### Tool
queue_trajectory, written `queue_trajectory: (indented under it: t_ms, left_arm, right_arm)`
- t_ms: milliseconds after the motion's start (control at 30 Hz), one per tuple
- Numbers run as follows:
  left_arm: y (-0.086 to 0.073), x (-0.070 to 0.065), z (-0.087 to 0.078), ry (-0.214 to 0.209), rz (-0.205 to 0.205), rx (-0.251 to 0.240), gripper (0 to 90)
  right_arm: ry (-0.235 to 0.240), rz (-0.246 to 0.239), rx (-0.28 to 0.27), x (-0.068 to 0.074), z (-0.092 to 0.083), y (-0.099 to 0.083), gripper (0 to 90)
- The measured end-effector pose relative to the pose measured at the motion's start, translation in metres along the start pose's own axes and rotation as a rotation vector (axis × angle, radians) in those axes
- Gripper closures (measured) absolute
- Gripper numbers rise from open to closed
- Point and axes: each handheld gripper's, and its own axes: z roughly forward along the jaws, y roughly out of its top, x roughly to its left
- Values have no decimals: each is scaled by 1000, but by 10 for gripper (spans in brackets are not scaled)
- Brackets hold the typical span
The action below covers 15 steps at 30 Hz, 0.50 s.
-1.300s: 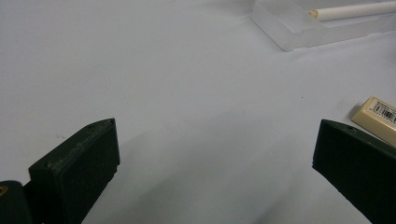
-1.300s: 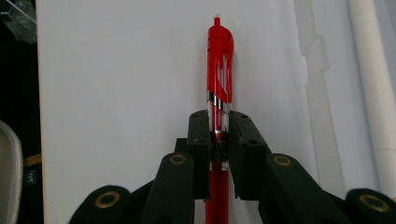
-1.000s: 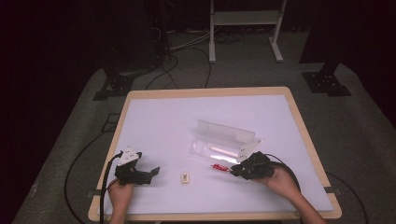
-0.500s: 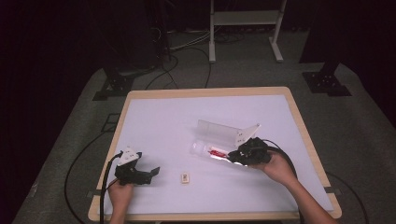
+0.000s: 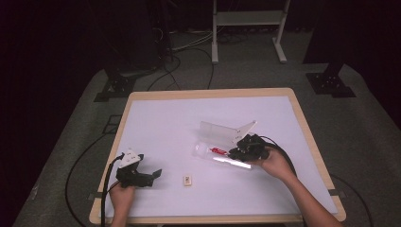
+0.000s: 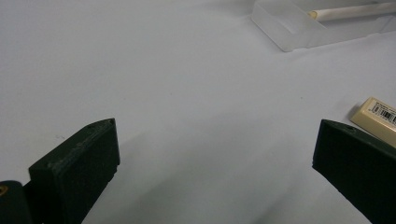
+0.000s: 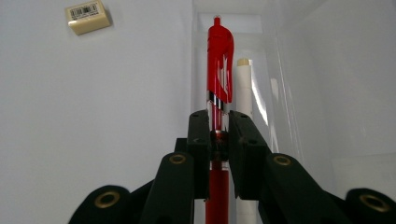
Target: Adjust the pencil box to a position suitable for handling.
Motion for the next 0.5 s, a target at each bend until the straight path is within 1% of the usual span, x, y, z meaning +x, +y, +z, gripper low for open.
queue_trajectory:
  t_ms: [33, 100, 333, 500]
  left_arm:
    - [0, 0, 0, 0, 0, 1, 1]
    - [0, 0, 0, 0, -1, 1, 1]
    - [0, 0, 0, -1, -3, 0, 1]
    - [0, 0, 0, -1, -2, -1, 1]
  right_arm:
    - [-2, -8, 2, -2, 2, 0, 786]
    - [2, 1, 13, -3, 6, -1, 786]
    - [5, -5, 43, -8, 16, -2, 786]
    - [15, 7, 54, -10, 21, -3, 785]
